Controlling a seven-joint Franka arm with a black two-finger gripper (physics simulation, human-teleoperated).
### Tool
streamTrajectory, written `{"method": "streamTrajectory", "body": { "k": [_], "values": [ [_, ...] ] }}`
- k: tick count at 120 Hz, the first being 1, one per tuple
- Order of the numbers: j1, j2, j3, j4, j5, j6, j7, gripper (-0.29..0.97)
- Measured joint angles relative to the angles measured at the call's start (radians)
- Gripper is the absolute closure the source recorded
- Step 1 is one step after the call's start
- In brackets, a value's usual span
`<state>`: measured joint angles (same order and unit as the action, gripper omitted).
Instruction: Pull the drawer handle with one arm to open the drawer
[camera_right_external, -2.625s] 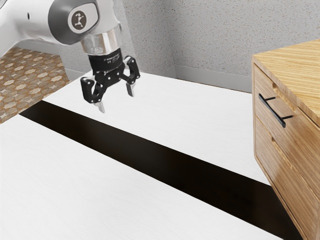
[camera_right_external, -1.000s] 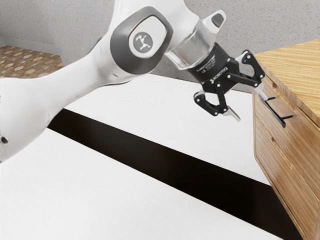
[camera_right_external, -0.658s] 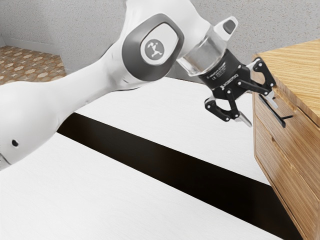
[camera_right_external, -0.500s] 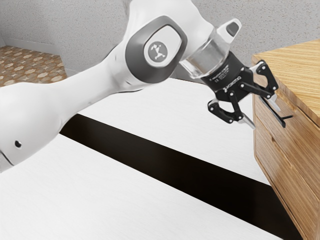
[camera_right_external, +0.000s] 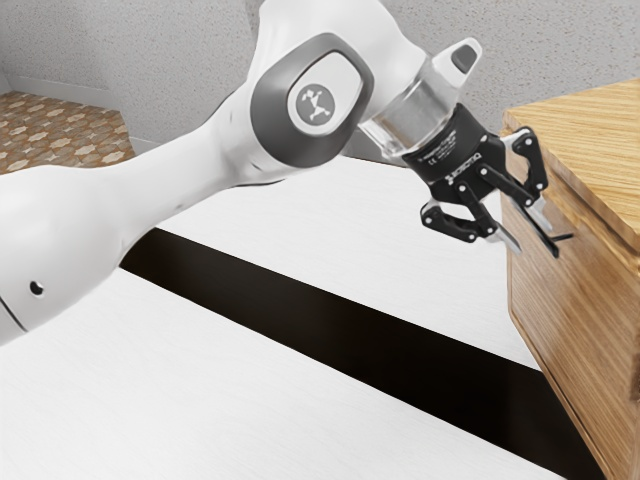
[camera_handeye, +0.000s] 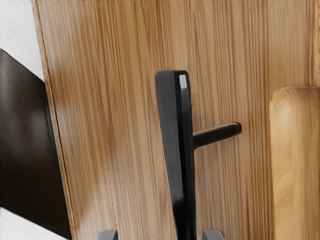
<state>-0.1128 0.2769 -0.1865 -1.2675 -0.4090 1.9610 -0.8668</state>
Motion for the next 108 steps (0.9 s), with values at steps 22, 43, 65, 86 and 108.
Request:
{"method": "streamTrajectory", "body": {
  "k": [22, 43, 65, 86, 108],
  "values": [
    [0.007, -0.006, 0.006, -0.019, 0.001, -0.003, 0.001, 0.56],
    [0.007, -0.040, 0.009, -0.035, 0.001, -0.005, 0.002, 0.57],
    [0.008, -0.047, 0.010, -0.049, 0.003, -0.008, 0.003, 0.63],
    [0.012, -0.079, 0.020, -0.082, 0.007, -0.009, 0.001, 0.67],
    [0.013, -0.106, 0.044, -0.118, 0.009, -0.011, -0.002, 0.68]
  ]
}}
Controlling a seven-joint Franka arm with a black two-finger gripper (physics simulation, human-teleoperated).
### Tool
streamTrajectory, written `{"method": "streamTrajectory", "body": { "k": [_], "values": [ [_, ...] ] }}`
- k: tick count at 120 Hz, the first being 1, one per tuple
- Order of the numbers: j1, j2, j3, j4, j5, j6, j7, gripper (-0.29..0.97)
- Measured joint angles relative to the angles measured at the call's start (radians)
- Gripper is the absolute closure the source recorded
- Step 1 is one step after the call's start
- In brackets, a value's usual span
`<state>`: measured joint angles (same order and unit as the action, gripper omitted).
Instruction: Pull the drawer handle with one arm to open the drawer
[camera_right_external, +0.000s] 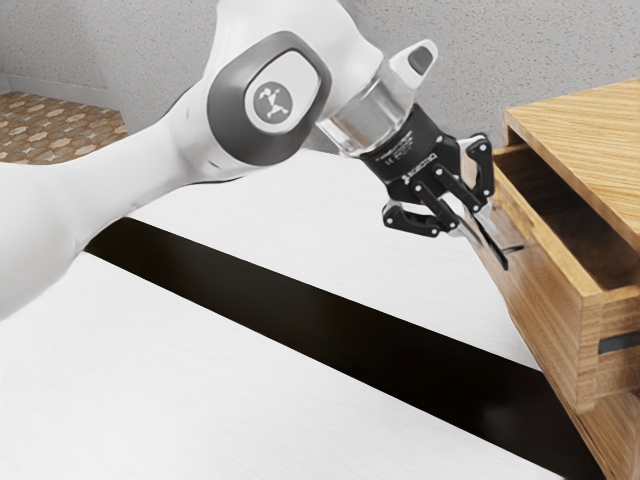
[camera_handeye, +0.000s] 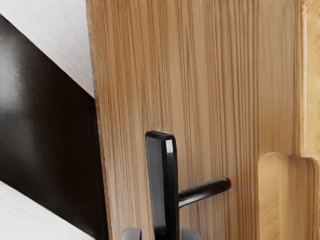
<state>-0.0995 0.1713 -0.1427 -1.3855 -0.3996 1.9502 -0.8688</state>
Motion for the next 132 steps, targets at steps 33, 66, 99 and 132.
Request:
{"method": "streamTrajectory", "body": {
  "k": [33, 66, 99, 132],
  "values": [
    [-0.002, -0.072, 0.037, -0.084, 0.000, -0.001, -0.004, 0.69],
    [-0.028, -0.125, 0.039, -0.132, 0.000, -0.001, -0.008, 0.69],
    [-0.051, -0.163, 0.047, -0.175, 0.000, -0.001, -0.015, 0.69],
    [-0.330, -0.190, 0.332, -0.206, 0.001, -0.001, -0.023, 0.69]
  ]
}}
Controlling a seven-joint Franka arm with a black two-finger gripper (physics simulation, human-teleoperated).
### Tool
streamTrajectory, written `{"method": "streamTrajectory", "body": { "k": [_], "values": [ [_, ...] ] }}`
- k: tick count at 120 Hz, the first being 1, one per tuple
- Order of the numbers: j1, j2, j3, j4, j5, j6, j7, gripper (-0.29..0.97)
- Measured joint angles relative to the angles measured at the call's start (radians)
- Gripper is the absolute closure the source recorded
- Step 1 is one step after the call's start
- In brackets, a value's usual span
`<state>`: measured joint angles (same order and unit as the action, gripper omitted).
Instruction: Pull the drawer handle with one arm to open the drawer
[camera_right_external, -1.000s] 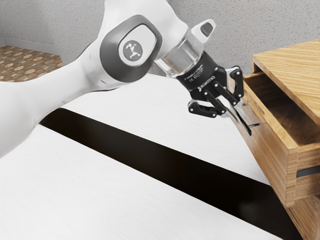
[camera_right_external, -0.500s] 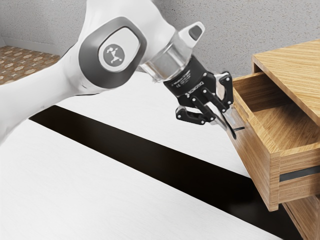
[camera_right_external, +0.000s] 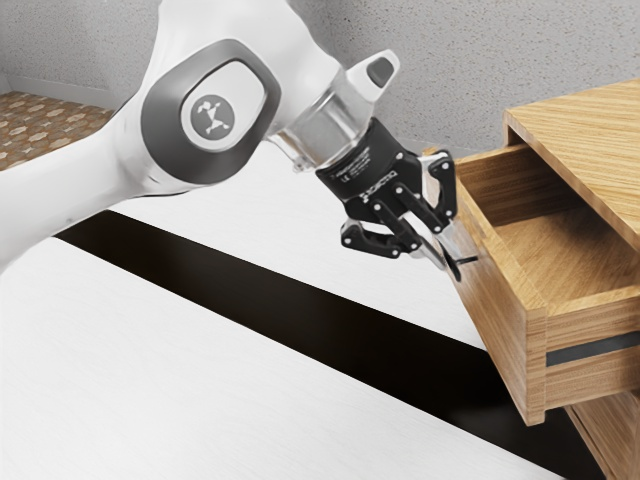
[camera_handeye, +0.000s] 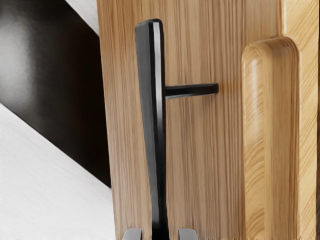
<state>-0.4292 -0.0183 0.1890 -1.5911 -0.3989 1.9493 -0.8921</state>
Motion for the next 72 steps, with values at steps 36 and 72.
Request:
{"method": "streamTrajectory", "body": {
  "k": [36, 72],
  "values": [
    [-0.086, -0.047, 0.103, -0.056, 0.003, 0.000, -0.010, 0.69],
    [-0.205, -0.113, 0.249, -0.121, 0.019, 0.000, -0.021, 0.69]
  ]
}}
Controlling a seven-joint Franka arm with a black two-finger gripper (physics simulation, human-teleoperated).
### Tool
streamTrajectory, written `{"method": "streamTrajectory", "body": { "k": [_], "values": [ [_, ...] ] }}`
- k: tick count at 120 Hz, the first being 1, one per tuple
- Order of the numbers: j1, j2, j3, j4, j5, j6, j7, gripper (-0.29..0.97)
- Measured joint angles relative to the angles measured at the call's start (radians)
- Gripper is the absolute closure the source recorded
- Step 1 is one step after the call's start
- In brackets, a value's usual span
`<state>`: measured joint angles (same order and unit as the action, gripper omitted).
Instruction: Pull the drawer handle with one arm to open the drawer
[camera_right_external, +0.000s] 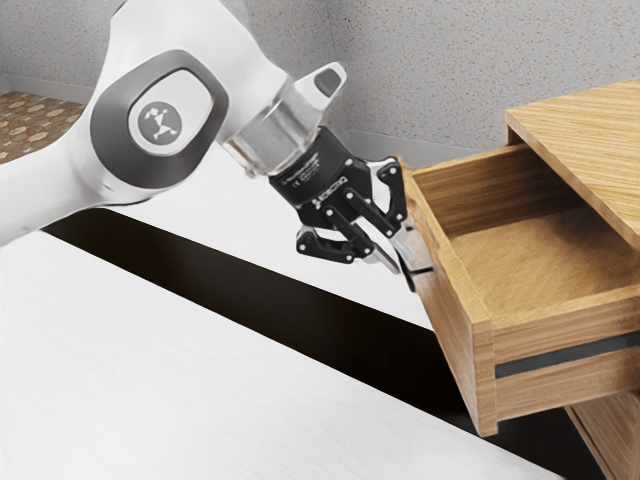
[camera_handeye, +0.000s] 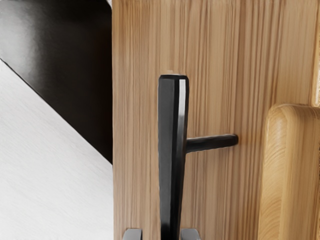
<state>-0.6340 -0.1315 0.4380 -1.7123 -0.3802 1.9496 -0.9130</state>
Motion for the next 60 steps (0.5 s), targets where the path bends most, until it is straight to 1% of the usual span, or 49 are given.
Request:
{"method": "streamTrajectory", "body": {
  "k": [24, 27, 37, 48, 54, 60],
  "values": [
    [0.001, -0.123, 0.003, -0.096, 0.041, 0.000, -0.013, 0.68],
    [0.001, -0.143, 0.003, -0.102, 0.050, 0.000, -0.016, 0.65],
    [0.014, -0.234, -0.004, -0.106, 0.087, -0.014, -0.025, 0.46],
    [0.112, -0.318, -0.045, -0.098, 0.124, -0.043, -0.034, 0.29],
    [0.184, -0.327, -0.068, -0.082, 0.138, -0.055, -0.040, 0.23],
    [0.282, -0.304, -0.121, -0.051, 0.148, -0.064, -0.046, 0.18]
  ]
}}
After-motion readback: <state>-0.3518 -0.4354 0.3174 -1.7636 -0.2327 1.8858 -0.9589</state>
